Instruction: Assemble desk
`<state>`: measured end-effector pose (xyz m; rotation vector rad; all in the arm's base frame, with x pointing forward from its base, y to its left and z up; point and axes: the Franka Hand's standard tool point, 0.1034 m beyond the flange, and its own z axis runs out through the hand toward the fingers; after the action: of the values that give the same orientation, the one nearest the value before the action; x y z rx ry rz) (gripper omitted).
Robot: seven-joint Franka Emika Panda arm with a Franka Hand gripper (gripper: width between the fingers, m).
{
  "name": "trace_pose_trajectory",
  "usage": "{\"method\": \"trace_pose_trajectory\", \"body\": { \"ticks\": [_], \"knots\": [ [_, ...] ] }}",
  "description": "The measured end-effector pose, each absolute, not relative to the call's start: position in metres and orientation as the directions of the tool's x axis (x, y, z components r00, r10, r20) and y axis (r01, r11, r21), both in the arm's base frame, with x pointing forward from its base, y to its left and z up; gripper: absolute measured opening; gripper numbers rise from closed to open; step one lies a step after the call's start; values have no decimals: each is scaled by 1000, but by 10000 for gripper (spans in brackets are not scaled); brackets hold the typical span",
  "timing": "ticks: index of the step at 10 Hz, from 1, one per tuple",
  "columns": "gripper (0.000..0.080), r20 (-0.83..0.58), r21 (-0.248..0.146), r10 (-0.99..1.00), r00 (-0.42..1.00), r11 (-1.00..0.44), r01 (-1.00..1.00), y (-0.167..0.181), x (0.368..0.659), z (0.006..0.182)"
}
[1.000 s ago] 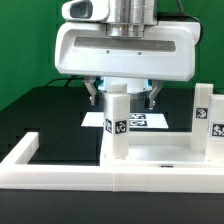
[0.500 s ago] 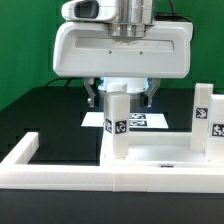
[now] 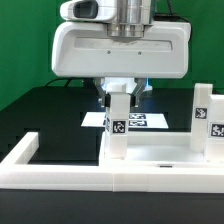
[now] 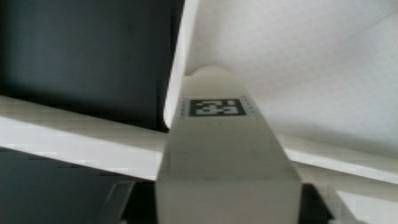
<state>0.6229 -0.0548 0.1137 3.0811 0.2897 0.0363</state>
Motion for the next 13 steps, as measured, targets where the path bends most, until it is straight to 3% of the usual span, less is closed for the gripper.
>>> {"method": "trace_pose_trajectory", "body": {
  "ticks": [2,6,8,10,13],
  "knots": [
    [286,19,47,167,986,-985,166,-55,623,114],
    [287,30,27,-269,963,-962,-270,-61,621,113],
    [287,29,-5,-538,842,-843,-538,-63,620,112],
    [287,22,-2,-748,664,-664,-748,-60,620,111],
    [288,11,8,-836,548,-548,-836,-60,621,112]
  ]
}}
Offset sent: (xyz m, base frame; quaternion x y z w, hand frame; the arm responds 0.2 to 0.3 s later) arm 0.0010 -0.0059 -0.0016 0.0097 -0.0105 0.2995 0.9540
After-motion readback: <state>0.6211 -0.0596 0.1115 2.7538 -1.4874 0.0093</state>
